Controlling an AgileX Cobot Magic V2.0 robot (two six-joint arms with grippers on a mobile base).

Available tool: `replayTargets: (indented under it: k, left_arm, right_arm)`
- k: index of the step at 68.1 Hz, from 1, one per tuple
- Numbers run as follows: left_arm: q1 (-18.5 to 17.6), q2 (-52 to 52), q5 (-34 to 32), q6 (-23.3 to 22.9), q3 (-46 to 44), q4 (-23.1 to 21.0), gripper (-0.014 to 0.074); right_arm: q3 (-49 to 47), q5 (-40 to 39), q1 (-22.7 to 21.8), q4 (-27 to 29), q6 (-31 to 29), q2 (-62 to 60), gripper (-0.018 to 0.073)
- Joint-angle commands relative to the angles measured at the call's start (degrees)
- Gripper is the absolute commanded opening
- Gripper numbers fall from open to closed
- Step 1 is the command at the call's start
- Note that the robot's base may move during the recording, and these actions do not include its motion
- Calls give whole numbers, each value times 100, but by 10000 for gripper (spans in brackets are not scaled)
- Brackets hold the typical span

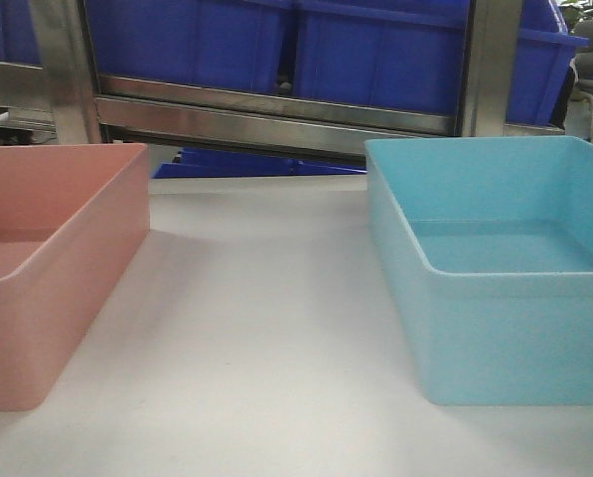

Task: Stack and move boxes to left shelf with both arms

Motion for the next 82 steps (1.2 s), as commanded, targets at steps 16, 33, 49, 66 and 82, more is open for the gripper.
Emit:
replayTargets:
  k: [16, 33, 49, 66, 82]
  left_arm:
    - [2, -13, -335, 2, 89, -665, 6]
    - [2, 682, 270, 2, -754, 63, 6]
    - [2, 2170, 958, 2, -1971, 284, 5]
    - [2, 4059, 1415, 2, -3333, 151, 6]
    - [2, 5650, 2385, 2, -4498, 86, 8]
  right_arm:
    - [-23, -506, -12, 16, -54, -27, 53]
    - [-23, -506, -12, 16, -54, -27, 53]
    - [-23, -506, -12, 16, -54, -27, 53]
    - [-23, -506, -12, 16, -54, -27, 53]
    - [-23, -506, -12, 16, -54, -27, 53]
